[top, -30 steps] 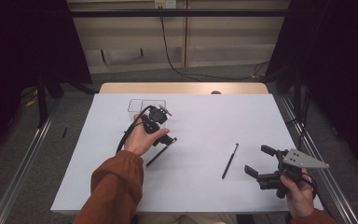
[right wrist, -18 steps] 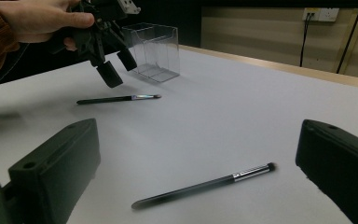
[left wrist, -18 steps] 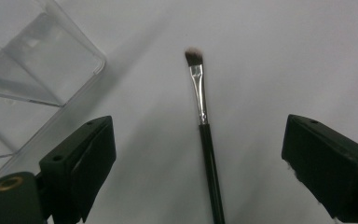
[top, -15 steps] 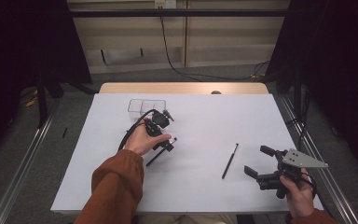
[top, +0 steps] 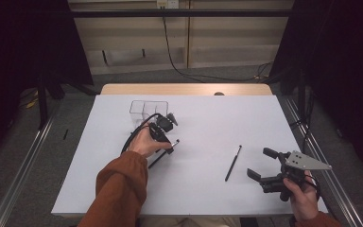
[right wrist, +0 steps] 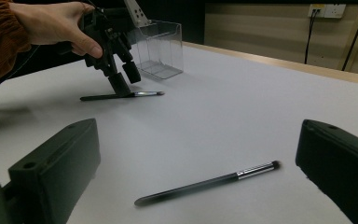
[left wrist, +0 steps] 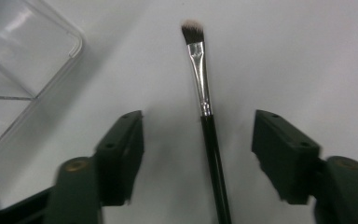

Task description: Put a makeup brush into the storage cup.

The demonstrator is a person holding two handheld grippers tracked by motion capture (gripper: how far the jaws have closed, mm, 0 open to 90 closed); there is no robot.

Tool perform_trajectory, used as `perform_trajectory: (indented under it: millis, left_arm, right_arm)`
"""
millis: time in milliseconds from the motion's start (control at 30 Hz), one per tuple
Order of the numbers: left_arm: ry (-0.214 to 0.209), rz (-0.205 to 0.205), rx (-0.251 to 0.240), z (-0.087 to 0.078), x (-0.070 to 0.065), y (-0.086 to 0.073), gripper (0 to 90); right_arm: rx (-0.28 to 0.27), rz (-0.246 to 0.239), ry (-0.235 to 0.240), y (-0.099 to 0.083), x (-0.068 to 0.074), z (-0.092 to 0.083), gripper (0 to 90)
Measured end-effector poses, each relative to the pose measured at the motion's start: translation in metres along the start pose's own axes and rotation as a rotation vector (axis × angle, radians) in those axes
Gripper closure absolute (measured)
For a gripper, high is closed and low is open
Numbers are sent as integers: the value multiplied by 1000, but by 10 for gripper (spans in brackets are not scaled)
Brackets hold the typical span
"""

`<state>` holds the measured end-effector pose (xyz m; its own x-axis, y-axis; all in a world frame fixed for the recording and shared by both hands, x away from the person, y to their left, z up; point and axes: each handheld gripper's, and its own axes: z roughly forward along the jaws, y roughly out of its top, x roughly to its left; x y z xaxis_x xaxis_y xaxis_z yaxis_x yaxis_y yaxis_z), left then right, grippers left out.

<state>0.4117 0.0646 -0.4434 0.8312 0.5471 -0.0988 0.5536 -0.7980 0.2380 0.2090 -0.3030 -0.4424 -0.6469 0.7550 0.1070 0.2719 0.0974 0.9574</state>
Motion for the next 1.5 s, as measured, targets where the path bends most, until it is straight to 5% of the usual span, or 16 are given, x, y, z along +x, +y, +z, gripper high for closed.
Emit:
perform_trajectory:
  millis: [133,267,400,733,1500]
  left_arm:
    - [7,-10,18,4,-2,1,532]
    - [59,0,43,6,-7,3,571]
    - [68,-7,56,7,-8,5,584]
    - [52,-36,73,6,-4,7,827]
    - [21,-47,18,-1,-4,3,842]
  right_arm:
    - [2,-1,2,0,0,0,0]
    - [7,-2,0,0,0,1,0]
    - [9,-2,2,0,0,2,0]
    - [7,-4,0,-1,0,1,0]
    - [5,-1,-11,-1,0,-1,0]
